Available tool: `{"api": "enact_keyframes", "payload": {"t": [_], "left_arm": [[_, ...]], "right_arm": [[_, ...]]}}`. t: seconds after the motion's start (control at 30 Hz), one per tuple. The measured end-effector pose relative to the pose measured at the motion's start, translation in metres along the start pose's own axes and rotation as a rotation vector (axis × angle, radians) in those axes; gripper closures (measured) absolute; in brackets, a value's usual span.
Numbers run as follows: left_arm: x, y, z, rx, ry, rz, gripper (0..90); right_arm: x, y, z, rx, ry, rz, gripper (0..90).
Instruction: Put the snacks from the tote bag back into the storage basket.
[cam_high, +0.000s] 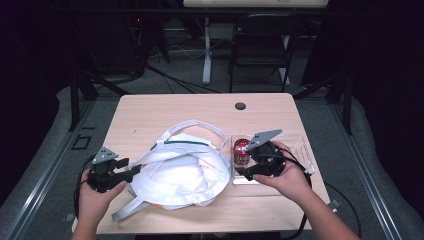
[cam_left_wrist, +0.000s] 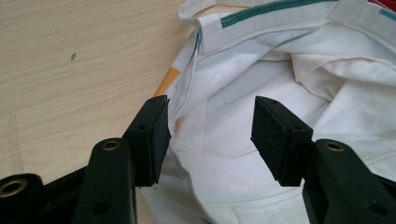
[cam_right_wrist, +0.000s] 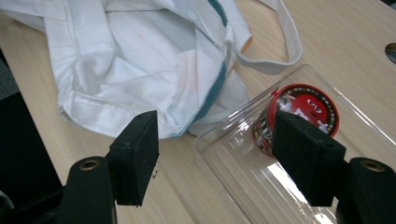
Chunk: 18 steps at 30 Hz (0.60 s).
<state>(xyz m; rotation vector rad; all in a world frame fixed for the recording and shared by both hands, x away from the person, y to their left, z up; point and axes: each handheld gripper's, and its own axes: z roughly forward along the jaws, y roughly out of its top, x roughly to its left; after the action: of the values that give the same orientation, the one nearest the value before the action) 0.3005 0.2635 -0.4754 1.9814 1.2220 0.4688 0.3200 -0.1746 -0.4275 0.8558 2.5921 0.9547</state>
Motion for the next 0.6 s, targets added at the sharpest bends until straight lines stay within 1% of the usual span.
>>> {"api": "enact_keyframes", "payload": {"t": [0.1,0.17,0.23,0.27,0.33,0.43,0.57,0.6], "left_arm": [[0.0,0.0,0.0,0.0,0.0,0.0,46.7],[0.0,0.0,0.0,0.0,0.001,-0.003,46.6],[0.0,0.0,0.0,0.001,0.003,-0.002,46.4],[0.0,0.0,0.0,0.0,0.002,-0.004,46.4],[0.0,0.0,-0.001,-0.001,0.004,-0.004,46.3],[0.0,0.0,-0.001,-0.002,0.005,-0.006,46.2],[0.0,0.0,-0.001,-0.004,0.006,-0.007,46.2],[0.0,0.0,-0.002,-0.003,0.006,-0.009,46.2]], "right_arm": [[0.006,-0.006,-0.001,-0.013,-0.006,-0.003,32.5],[0.009,-0.01,0.0,-0.024,-0.002,0.0,32.5],[0.011,-0.015,0.0,-0.023,-0.003,0.002,32.5],[0.012,-0.019,0.001,-0.033,0.003,0.015,32.6],[0.014,-0.024,0.003,-0.034,0.011,0.021,33.3],[0.018,-0.033,0.006,-0.017,-0.01,0.008,35.0],[0.024,-0.045,0.009,-0.035,-0.008,0.02,37.8],[0.026,-0.048,0.01,-0.041,-0.007,0.025,40.2]]}}
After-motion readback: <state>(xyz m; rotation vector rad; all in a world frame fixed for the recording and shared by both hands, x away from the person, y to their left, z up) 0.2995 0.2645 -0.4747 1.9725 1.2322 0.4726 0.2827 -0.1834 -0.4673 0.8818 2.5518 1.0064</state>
